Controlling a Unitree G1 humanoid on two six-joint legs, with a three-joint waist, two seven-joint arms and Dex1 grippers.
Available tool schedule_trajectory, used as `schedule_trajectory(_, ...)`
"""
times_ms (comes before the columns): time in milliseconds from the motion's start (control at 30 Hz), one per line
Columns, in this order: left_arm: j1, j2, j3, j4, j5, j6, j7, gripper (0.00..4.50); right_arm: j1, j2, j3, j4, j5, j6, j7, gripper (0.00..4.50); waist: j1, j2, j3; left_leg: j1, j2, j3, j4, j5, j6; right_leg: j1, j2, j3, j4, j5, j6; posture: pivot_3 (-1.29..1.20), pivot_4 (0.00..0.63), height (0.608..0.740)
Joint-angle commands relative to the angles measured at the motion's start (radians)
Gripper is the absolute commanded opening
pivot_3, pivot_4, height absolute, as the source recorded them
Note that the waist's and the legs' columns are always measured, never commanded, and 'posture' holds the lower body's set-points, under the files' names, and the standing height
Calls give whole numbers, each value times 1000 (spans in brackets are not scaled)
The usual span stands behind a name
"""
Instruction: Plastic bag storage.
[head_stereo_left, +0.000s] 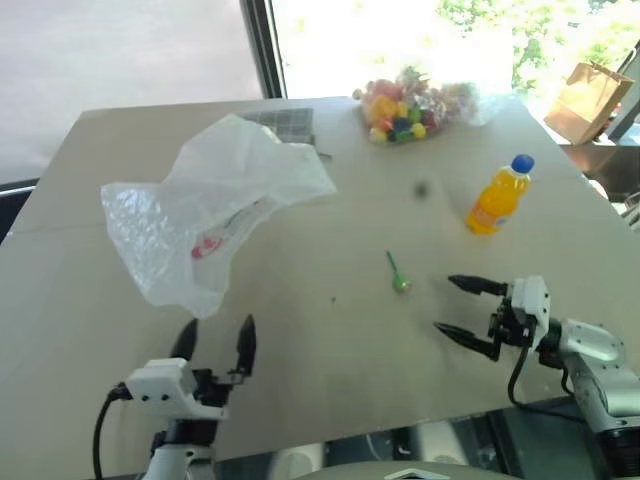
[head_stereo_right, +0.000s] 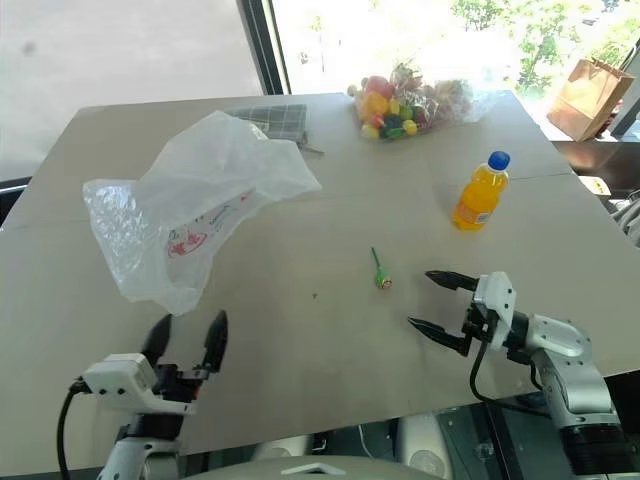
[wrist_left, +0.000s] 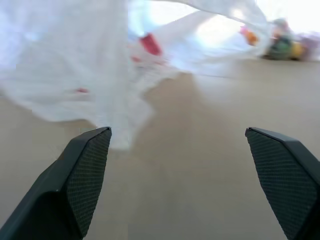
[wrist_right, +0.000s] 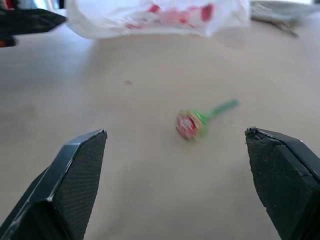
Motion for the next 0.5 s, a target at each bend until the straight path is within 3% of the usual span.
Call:
schedule_trajectory(33,-27,-15,31,-3,27,-1,57,4476,-26,-1,12,-105,24,48,-29,4500,1,-1,1,0,0,0,0,0,0,0,0,0,0,0,0,0,150,740)
schedule_trajectory(400,-239,23,75,140,41,24,83,4476,-18,16,37,-152,6,68,-63,4500,0,-5,3,-1,-2,0,1,0,0,1,-1,0,0,2,-4,0,150,740)
schedule_trajectory(500,-253,31,71,142,42,13,68,3699,-22,21,40,-153,3,68,-75,4500,1,-5,3,-1,-1,0,1,0,0,1,0,0,0,3,-4,0,150,740)
